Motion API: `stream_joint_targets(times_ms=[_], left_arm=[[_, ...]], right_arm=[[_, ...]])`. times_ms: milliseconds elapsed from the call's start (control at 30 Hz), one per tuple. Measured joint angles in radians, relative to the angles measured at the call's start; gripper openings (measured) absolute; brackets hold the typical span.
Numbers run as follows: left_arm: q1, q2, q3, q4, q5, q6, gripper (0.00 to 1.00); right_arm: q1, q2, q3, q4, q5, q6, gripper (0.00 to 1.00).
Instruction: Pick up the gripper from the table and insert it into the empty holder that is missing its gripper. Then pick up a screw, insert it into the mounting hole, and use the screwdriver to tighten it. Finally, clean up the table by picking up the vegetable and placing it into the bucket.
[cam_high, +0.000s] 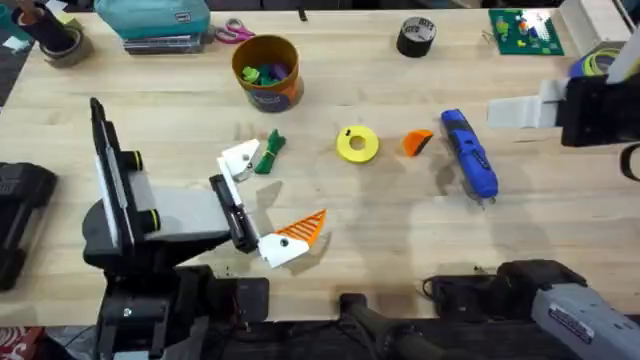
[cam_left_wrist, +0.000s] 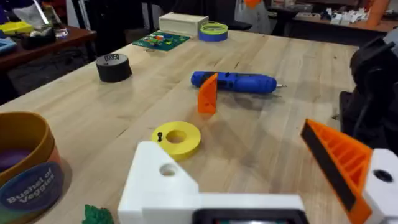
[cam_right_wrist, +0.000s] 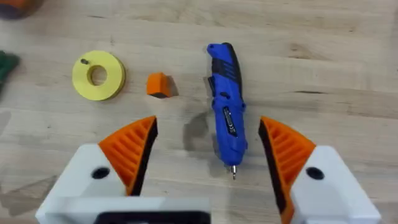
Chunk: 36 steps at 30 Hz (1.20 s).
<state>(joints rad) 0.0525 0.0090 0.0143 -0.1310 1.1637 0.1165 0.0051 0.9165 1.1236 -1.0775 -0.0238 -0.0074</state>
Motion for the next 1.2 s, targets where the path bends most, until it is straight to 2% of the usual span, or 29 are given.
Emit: stream_joint_targets(times_ms=[700, 900, 1000, 1200], left_arm=[[0.0, 0.0, 0.0, 0.0, 0.0, 0.0, 0.985], [0.0, 0.0, 0.0, 0.0, 0.0, 0.0, 0.986], [0.0, 0.0, 0.0, 0.0, 0.0, 0.0, 0.986], [0.0, 0.0, 0.0, 0.0, 0.0, 0.0, 0.986]], right_arm=[[0.0, 0.0, 0.0, -0.017, -0.001, 0.0, 0.996], [0.0, 0.0, 0.005, -0.009, -0.034, 0.0, 0.997], [0.01, 0.02, 0.04, -0.05, -0.049, 0.0, 0.997], [0.075, 0.137, 0.17, -0.16, -0.055, 0.0, 0.997]])
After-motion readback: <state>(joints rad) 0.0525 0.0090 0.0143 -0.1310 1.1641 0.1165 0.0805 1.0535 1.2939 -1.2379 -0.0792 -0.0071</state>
